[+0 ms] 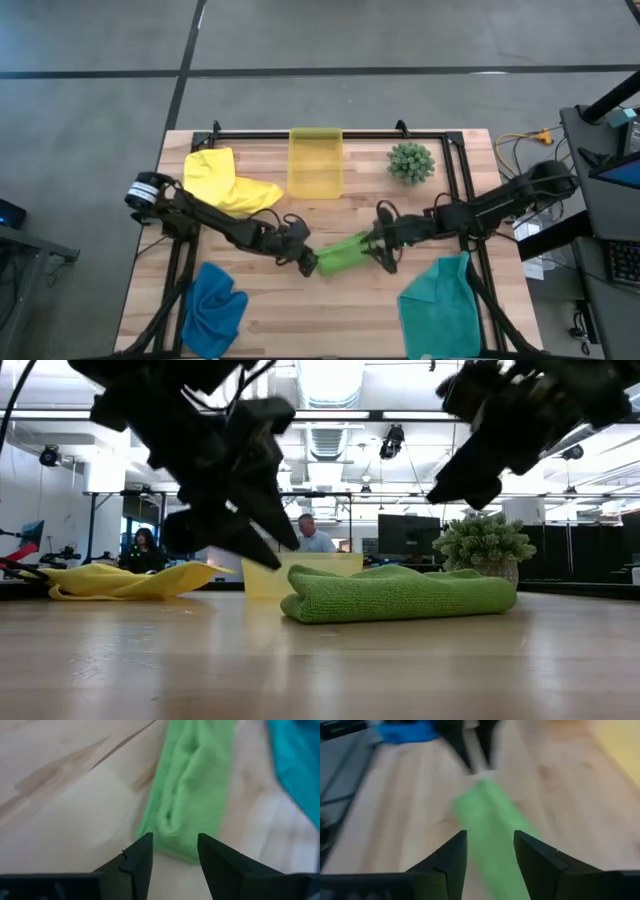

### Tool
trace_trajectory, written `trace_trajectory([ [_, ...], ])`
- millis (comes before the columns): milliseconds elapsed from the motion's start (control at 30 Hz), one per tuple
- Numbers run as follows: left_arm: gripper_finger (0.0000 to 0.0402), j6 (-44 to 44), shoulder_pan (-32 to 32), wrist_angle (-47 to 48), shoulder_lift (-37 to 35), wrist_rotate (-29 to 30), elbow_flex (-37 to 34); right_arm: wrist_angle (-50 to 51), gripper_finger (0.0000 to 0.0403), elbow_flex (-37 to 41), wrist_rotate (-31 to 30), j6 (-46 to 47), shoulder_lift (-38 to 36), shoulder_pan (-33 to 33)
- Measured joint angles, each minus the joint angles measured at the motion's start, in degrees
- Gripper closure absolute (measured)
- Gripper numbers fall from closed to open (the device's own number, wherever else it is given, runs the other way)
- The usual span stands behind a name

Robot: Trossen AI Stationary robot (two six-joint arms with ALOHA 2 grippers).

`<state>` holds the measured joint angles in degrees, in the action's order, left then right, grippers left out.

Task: Fold microfiber towels
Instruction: Put the green microfiber cloth into the yellow bin

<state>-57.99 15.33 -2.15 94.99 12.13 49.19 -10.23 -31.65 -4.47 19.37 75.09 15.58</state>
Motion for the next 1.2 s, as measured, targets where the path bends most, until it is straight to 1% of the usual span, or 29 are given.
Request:
trace_trajectory([
  [100,0.026,2.69,-0.17,-1.05,-0.52,0.05,0.85,-2.5,0.0252,-0.03,0.42,-1.91,2.14,3.41],
  [167,0.026,5.01,-0.69,-0.74,-0.51,-1.31,1.54,-2.43,0.0255,-1.1,0.09,-2.36,3.82,4.95],
  [233,0.026,7.03,-1.54,-1.03,-0.22,-3.14,2.21,-2.45,0.026,-2.87,-1.0,-2.04,5.77,5.45],
  [367,0.026,11.44,-3.88,-2.46,0.57,-6.06,2.1,-1.74,0.0275,-7.82,-5.1,-1.22,10.56,4.57],
  [467,0.026,12.69,-5.94,-3.69,0.96,-7.09,2.1,2.39,0.0293,-12.56,-5.02,-1.96,15.22,2.45],
  [600,0.026,14.04,-7.95,-3.41,1.08,-8.53,1.79,10.31,0.0331,-19.38,-1.29,-3.96,22.91,-0.36],
  [700,0.026,15.16,-8.55,-3.32,1.04,-9.56,1.75,17.23,0.0363,-24.08,-1.57,-4.47,27.81,-2.11],
  [767,0.026,15.36,-8.59,-3.3,0.95,-10.41,1.73,18.27,0.0383,-26.29,-1.57,-4.46,30.13,-3.52],
  [867,0.026,15.45,-8.59,-3.4,0.88,-11.38,1.52,18.36,0.0392,-29.04,-1.69,-4.68,31.37,-5.41],
  [967,0.026,15.45,-8.59,-3.32,0.88,-12.34,0.98,18.76,0.0394,-31.03,-1.75,-5.42,30.81,-6.72],
  [1133,0.026,15.49,-8.59,-3.26,1.29,-12.89,0.11,23.22,0.0394,-32.95,-1.55,-5.82,27.3,-7.28],
  [1200,0.026,16.79,-8.59,-3.47,2.05,-12.89,0.04,24.97,0.0394,-32.92,-1.29,-4.1,25.98,-6.71],
])
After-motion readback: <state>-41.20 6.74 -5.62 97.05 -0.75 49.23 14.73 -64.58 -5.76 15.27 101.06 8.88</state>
